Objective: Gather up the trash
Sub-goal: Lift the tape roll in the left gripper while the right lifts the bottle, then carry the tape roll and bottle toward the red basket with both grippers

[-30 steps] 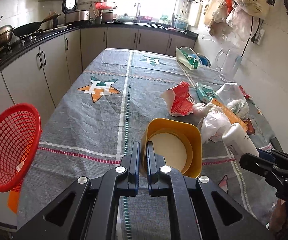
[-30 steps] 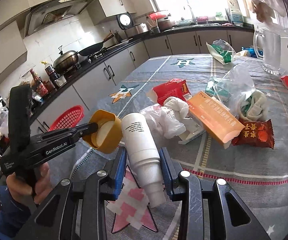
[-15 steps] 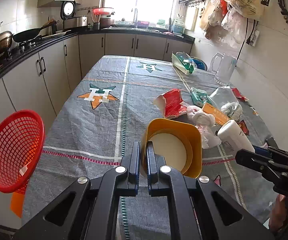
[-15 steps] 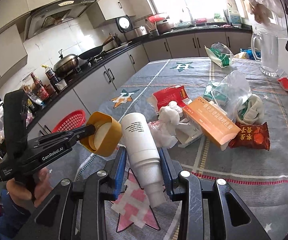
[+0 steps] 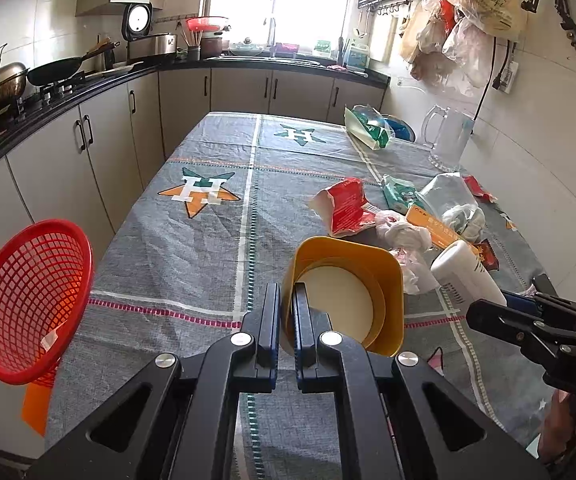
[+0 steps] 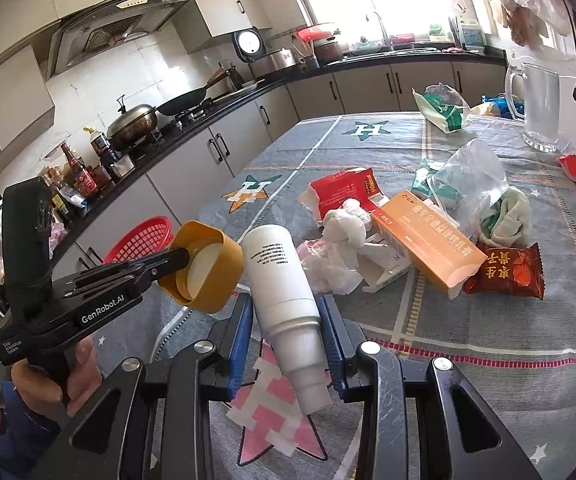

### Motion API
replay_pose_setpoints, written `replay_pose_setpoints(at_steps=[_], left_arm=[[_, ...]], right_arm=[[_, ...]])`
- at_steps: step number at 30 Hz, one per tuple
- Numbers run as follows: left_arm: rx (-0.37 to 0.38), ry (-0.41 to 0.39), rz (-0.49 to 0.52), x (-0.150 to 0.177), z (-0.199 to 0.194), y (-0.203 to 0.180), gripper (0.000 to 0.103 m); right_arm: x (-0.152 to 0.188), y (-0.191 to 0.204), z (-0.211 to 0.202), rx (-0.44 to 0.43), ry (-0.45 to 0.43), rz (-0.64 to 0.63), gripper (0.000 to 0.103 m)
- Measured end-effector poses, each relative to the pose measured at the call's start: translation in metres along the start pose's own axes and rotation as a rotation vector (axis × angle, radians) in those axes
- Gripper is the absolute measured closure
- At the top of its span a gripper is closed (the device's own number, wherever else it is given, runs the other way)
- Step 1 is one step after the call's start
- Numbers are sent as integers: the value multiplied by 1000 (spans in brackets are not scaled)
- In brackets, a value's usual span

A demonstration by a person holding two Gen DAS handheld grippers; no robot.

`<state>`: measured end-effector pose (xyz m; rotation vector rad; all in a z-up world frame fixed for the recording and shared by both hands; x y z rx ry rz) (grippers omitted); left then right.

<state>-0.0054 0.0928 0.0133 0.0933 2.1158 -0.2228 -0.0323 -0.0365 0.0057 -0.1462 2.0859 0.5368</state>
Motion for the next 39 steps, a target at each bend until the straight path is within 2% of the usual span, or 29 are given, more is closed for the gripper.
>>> replay_pose_setpoints(at_steps=[25, 39], left_arm=[[-5, -8, -6, 2, -4, 5, 98], [-28, -37, -42, -5, -16, 29, 98]], right_arm=[[2, 4, 3, -1, 6, -2, 66], [-2, 24, 15, -18, 21, -37, 66]])
Point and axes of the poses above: each gripper's, at about its wrist camera, not at the fingertips, and z roughly the way its jaws point, y to its left, x to its underside, the point moved 9 cm from there along z, roughly the way its jaws point, and after that the axes turned 11 degrees about -y, right-handed, at the moved point
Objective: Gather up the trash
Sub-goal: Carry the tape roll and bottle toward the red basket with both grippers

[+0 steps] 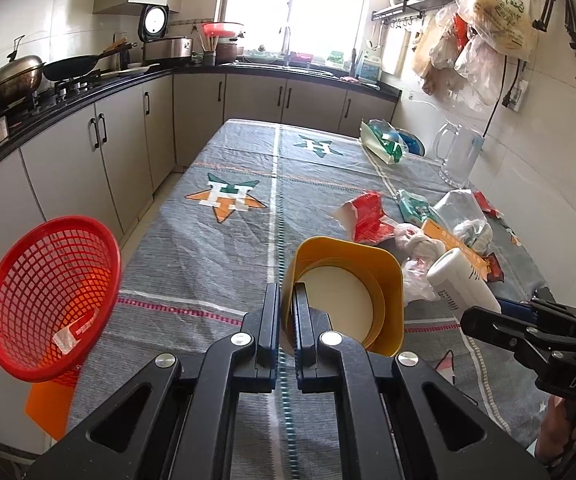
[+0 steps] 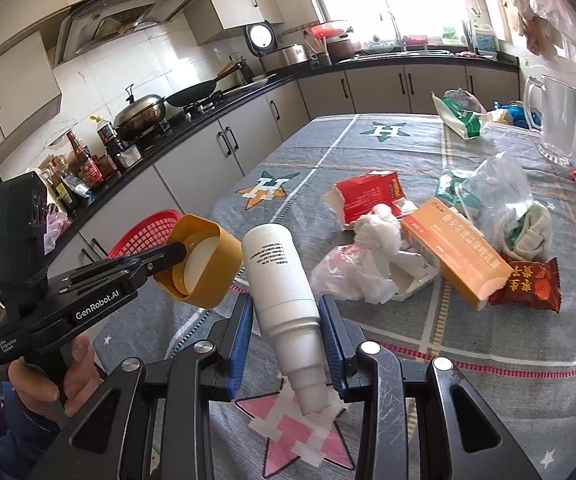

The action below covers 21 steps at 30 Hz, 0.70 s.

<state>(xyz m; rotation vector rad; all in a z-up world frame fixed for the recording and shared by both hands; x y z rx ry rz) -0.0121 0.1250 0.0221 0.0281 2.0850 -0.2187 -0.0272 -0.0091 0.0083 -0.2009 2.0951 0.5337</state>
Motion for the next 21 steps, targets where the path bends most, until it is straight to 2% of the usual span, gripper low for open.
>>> replay_pose_setpoints(at_steps=[11, 21], left_arm=[[-58, -47, -71, -12, -18, 49, 98], [-173, -94, -159, -19, -42, 130, 98]], right_arm=[[-4, 25, 24, -46, 42, -29, 66], [-9, 75, 62, -114, 97, -82, 66]])
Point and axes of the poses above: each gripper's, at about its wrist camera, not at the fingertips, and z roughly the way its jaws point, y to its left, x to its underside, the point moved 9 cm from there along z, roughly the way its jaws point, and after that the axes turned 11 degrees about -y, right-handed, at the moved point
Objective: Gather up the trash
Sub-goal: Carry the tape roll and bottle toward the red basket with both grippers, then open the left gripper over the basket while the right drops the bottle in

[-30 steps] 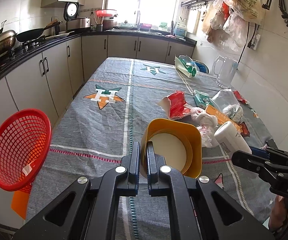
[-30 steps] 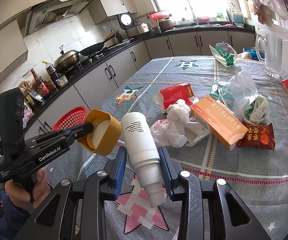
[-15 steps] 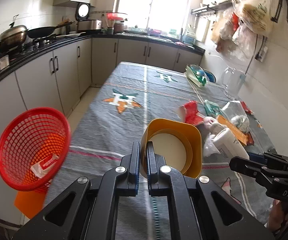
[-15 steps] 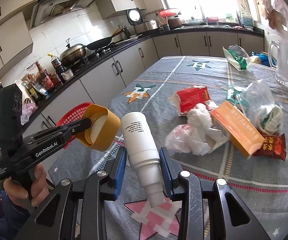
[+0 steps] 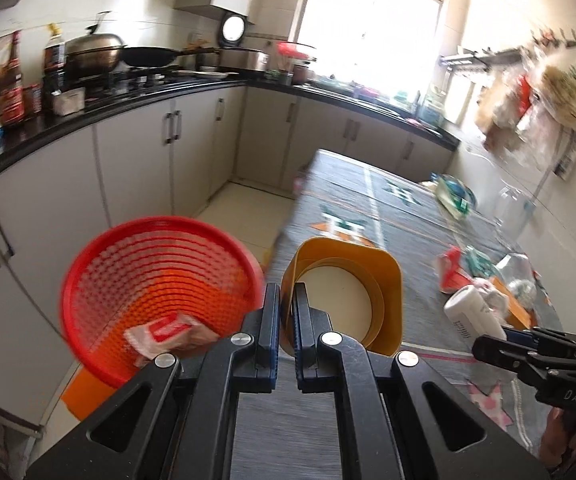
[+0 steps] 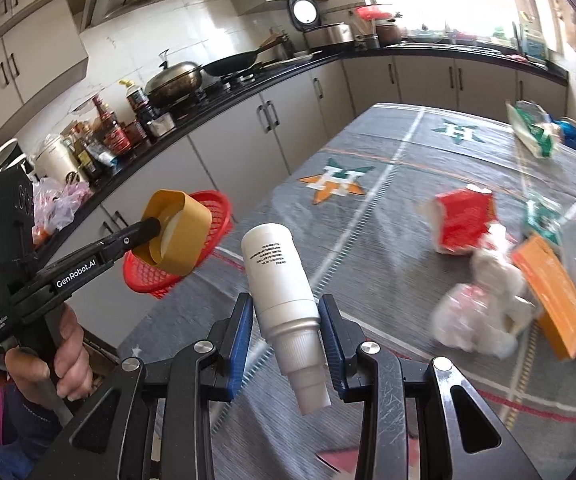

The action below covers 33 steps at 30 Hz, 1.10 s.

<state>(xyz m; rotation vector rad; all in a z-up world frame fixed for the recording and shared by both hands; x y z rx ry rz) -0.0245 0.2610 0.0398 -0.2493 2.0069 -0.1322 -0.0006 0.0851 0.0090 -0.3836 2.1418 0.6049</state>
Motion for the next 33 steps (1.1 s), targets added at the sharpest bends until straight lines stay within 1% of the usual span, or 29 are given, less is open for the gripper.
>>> replay_pose_setpoints(at_steps=[7, 10, 15, 18, 24, 31, 33], left_arm=[[-92, -1, -58, 1, -1, 61, 98], [-128, 12, -81, 7, 3, 88, 98], [-191, 39, -97, 17, 11, 122, 97], [-210, 56, -110, 24, 16, 134, 97], [-231, 79, -105, 32, 21, 148, 97], [-244, 90, -93, 33, 27, 152, 97], [-243, 93, -91, 32, 28, 152, 97]], right_arm=[[-14, 39, 35, -63, 37, -28, 66], [-19, 55, 53, -90, 59, -31, 66], [-24, 80, 84, -133, 101, -28, 66], [-27, 93, 105, -148, 125, -25, 66], [-24, 110, 153, -175, 199, 16, 66], [-28, 123, 186, -181, 223, 38, 66], [-28, 124, 194, -171, 229, 43, 65]])
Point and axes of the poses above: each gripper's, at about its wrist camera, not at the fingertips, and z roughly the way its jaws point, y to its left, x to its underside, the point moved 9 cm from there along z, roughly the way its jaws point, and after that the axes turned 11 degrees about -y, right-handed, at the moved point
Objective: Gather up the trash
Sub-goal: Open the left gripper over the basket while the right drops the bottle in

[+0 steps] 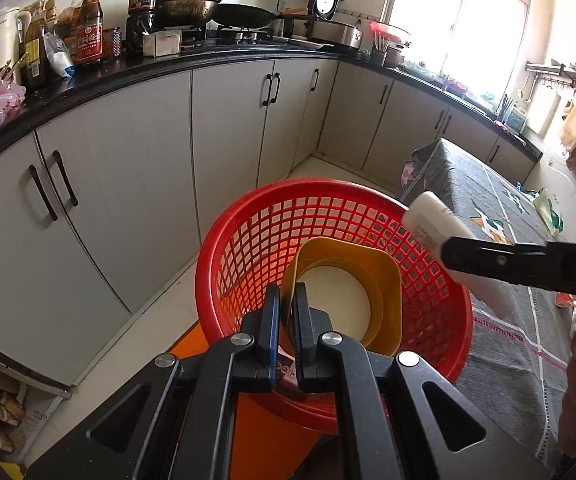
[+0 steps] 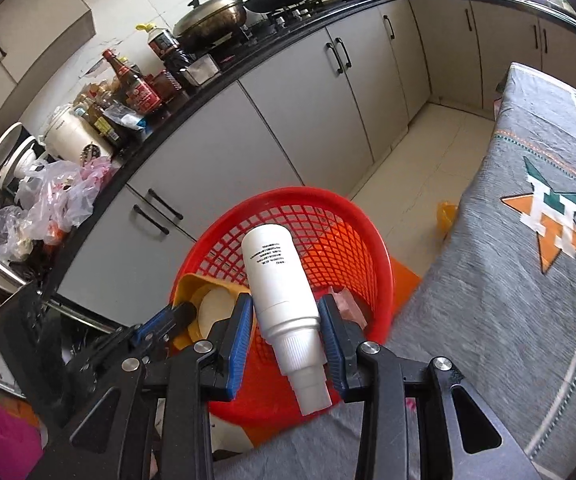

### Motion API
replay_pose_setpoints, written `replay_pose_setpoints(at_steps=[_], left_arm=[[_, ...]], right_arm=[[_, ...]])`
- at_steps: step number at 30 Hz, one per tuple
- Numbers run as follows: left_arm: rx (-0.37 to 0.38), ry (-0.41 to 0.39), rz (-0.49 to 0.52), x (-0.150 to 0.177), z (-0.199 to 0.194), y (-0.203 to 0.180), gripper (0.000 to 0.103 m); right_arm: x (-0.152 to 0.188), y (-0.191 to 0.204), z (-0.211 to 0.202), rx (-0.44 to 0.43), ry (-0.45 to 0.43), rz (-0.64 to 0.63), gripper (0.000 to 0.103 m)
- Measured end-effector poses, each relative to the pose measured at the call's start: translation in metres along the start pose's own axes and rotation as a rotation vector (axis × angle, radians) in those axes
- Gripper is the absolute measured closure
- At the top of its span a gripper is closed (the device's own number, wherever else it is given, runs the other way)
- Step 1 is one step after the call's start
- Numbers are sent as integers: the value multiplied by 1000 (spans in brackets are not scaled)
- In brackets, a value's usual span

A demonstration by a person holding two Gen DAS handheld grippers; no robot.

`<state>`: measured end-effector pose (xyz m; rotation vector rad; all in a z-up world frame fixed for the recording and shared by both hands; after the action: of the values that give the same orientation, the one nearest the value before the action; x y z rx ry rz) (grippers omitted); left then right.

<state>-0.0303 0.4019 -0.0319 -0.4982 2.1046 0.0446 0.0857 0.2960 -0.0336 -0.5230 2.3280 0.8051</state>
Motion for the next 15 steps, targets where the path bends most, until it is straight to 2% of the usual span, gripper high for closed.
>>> replay_pose_setpoints(at_steps=[7, 9, 10, 11, 15], left_arm=[[-4, -2, -4, -2, 1, 1, 89], [7, -11, -17, -4, -2, 0, 78], [9, -18, -20, -5, -4, 0, 65], [7, -29, -20, -7, -7, 0, 61], [16, -53, -18, -11, -18, -5, 61]], right_arm=[[-5, -7, 9, 3, 2, 22, 62], [-6, -8, 5, 2, -7, 22, 62], [-6, -8, 2, 1, -15, 23, 62], [-7, -8, -3, -2, -23, 25, 62], [-4, -9, -23, -3, -52, 16, 62]])
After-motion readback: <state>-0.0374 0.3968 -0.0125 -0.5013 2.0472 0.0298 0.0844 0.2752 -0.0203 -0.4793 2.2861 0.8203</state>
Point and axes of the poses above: each gripper's, at about its wrist camera, not at the fingertips, and z roughly the way its jaws point, y to its left, x to its underside, the point moved 9 cm from there along z, roughly the way its jaws point, and after that the axes turned 11 degrees about -y, right-handed, at the moved point
